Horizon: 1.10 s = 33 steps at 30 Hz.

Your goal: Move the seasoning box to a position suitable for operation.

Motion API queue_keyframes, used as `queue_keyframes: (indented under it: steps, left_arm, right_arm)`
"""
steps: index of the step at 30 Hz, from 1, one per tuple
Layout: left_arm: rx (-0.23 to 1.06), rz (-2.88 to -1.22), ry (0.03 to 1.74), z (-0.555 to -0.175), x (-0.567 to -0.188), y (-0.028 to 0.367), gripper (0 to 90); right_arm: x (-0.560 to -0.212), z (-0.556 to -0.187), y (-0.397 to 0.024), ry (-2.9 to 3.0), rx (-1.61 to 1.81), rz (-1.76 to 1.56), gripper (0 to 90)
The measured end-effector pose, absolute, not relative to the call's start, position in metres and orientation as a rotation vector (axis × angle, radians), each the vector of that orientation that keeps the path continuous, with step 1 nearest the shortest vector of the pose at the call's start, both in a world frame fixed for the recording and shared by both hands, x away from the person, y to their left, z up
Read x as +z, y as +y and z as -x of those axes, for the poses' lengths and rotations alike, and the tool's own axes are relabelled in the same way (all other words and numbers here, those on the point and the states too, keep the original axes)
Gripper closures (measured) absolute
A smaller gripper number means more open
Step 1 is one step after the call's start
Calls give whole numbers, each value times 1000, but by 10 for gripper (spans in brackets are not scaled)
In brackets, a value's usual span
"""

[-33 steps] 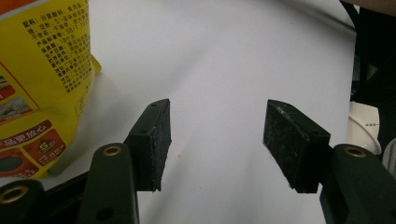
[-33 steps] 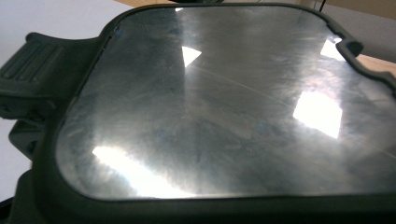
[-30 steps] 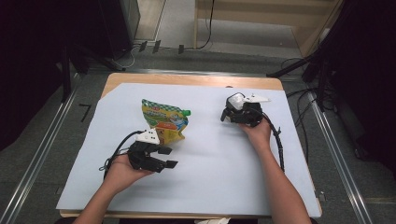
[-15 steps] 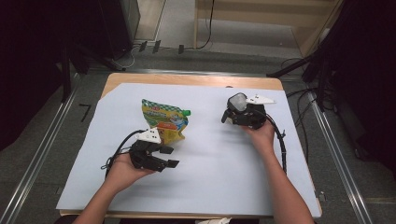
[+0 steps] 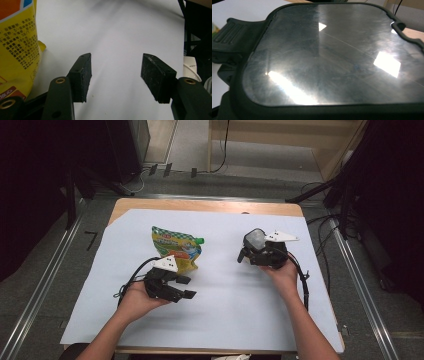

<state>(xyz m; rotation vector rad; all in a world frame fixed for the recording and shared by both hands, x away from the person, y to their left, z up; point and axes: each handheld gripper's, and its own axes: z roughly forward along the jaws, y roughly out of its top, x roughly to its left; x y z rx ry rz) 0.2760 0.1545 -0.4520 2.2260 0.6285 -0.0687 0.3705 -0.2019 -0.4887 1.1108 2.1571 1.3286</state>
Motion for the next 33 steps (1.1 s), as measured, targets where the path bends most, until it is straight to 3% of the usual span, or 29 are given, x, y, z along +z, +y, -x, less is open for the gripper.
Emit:
queue_keyframes:
  steps: [15,33]
  left_arm:
    - [-84,-2227,579,-280,-451,142,444]
    - [-86,-2228,579,-284,-451,142,445]
  right_arm:
    - [-478,-301,-197,2239,1335,-1033,159]
    - [-496,-284,-146,2364,1348,-899,158]
